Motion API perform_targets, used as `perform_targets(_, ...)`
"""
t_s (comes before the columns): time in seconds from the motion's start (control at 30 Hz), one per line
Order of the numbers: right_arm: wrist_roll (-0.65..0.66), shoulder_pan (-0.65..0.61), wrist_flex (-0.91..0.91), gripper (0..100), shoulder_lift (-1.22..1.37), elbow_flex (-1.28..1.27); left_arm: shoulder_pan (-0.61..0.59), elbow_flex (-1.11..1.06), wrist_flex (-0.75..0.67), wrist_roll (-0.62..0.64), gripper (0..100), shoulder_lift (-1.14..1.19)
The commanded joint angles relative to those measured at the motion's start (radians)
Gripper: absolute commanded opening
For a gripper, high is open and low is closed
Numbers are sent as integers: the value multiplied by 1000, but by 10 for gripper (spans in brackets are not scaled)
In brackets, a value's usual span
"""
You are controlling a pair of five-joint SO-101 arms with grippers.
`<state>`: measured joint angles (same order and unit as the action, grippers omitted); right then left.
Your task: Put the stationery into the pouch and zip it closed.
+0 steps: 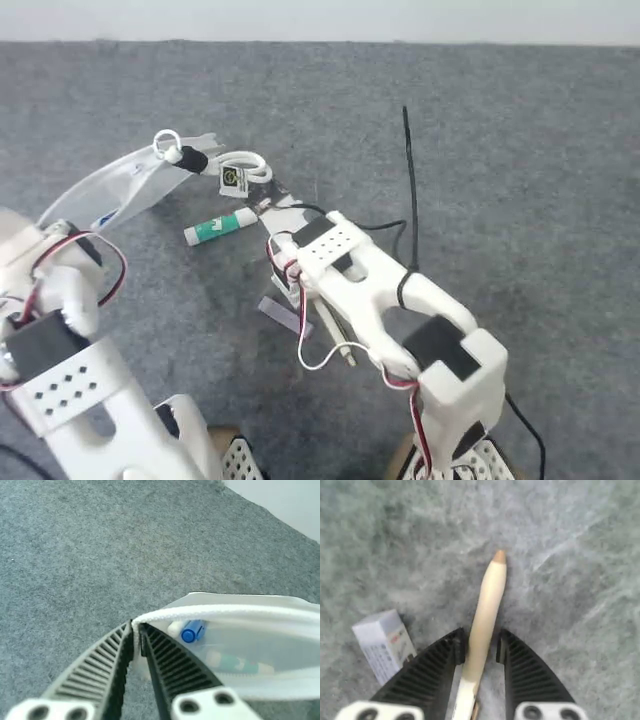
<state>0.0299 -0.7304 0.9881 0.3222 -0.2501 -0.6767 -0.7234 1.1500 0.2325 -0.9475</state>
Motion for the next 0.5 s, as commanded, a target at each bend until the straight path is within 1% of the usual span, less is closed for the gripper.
perform_targets(0.0, -8, -4, 56, 25, 19, 100, 5, 19, -28, 8, 13, 0)
perform_targets(0.03, -8, -4, 77, 0, 22, 117, 5, 19, -28, 8, 13, 0)
perform_targets(0.1, -8, -5, 119, 23, 22, 138, 5, 19, -28, 8, 13, 0)
perform_targets(0.2, -9, -7, 165, 4, 21, 163, 5, 19, -28, 11, 13, 0)
perform_targets(0.37, -11, -8, 236, 6, 21, 212, 5, 19, -28, 12, 13, 0)
perform_targets(0.47, -9, -30, 285, 6, 21, 235, 5, 18, -28, 12, 13, 0)
